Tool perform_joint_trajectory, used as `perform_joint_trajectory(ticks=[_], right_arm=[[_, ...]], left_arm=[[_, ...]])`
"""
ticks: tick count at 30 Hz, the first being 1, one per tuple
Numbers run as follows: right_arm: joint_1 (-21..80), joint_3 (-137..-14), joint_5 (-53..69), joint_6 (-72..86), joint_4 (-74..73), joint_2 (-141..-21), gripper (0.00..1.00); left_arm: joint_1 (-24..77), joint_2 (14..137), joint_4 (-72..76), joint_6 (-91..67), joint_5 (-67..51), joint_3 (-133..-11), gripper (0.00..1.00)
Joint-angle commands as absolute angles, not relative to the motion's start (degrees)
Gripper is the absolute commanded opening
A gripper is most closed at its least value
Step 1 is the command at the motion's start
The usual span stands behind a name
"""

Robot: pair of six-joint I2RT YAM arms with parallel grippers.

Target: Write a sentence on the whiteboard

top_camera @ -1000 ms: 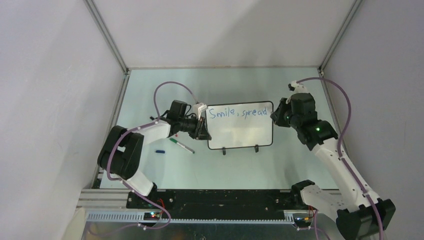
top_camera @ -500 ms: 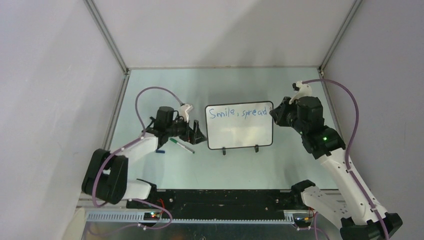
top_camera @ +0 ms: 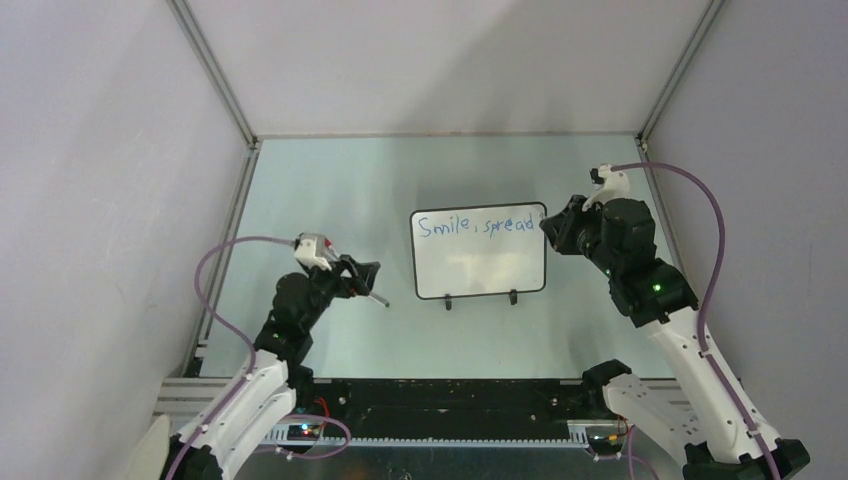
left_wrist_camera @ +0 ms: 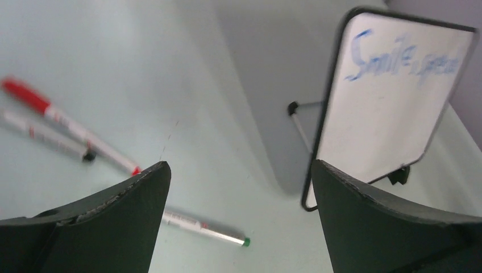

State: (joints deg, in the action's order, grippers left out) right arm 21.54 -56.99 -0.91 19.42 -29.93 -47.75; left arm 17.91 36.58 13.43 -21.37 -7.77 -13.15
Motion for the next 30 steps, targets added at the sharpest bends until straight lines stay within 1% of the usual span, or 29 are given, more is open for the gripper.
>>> perform_joint_trajectory(ticks=[1, 2, 4, 5, 9, 12, 15, 17, 20, 22, 24, 26, 27, 29, 30], right_arm=[[21.9, -56.2, 1.7, 19.4, -26.7, -46.2, 0.0], [22.1, -56.1, 2.0, 19.5, -26.6, -46.2, 0.0], [22.7, -55.8, 2.9, 19.8, -26.2, -46.5, 0.0], [23.0, -55.7, 3.2, 20.0, -26.1, -46.7, 0.0], [26.9, -55.7, 2.7, 19.8, -24.6, -49.0, 0.0], [29.7, -55.7, 1.7, 20.0, -23.1, -50.6, 0.0], [33.5, -55.7, 0.2, 20.3, -21.6, -53.4, 0.0], [37.0, -56.0, -4.3, 20.1, -21.2, -55.2, 0.0], [45.5, -57.9, -15.7, 18.4, -21.7, -58.5, 0.0], [48.1, -58.8, -18.2, 17.8, -21.7, -60.3, 0.0], [48.6, -59.2, -17.1, 17.7, -21.3, -62.2, 0.0], [48.7, -59.3, -15.8, 17.4, -20.5, -63.6, 0.0], [48.8, -59.3, -15.2, 17.2, -20.3, -64.1, 0.0], [48.8, -59.3, -14.9, 16.7, -20.1, -65.2, 0.0], [49.0, -59.3, -15.0, 16.6, -20.3, -65.7, 0.0]], left_arm=[[17.5, 36.1, 27.1, -35.2, 3.3, -5.8, 0.99], [17.4, 36.2, 28.9, -35.7, 3.1, -4.9, 0.99], [17.4, 37.5, 32.3, -33.5, -2.4, -4.4, 1.0], [17.4, 39.1, 34.7, -33.3, -6.2, -4.4, 0.99], [17.3, 47.0, 37.8, -32.5, -15.1, -6.9, 0.99], [17.3, 52.8, 46.3, -33.4, -19.7, -6.6, 0.99], [17.5, 59.4, 52.6, -34.0, -21.5, -6.3, 0.97], [17.6, 63.1, 56.9, -33.7, -22.7, -6.4, 0.96], [17.9, 69.0, 63.1, -34.2, -26.3, -7.5, 0.93], [18.3, 72.8, 67.3, -35.1, -29.0, -8.6, 0.92], [18.6, 77.1, 72.4, -37.4, -31.3, -10.3, 0.91], [18.7, 81.6, 75.7, -39.4, -33.6, -12.2, 0.87], [18.7, 83.1, 76.7, -39.9, -35.2, -13.0, 0.83], [18.6, 87.1, 78.0, -41.7, -38.1, -15.5, 0.76], [18.7, 89.4, 78.9, -42.9, -38.7, -16.4, 0.76]])
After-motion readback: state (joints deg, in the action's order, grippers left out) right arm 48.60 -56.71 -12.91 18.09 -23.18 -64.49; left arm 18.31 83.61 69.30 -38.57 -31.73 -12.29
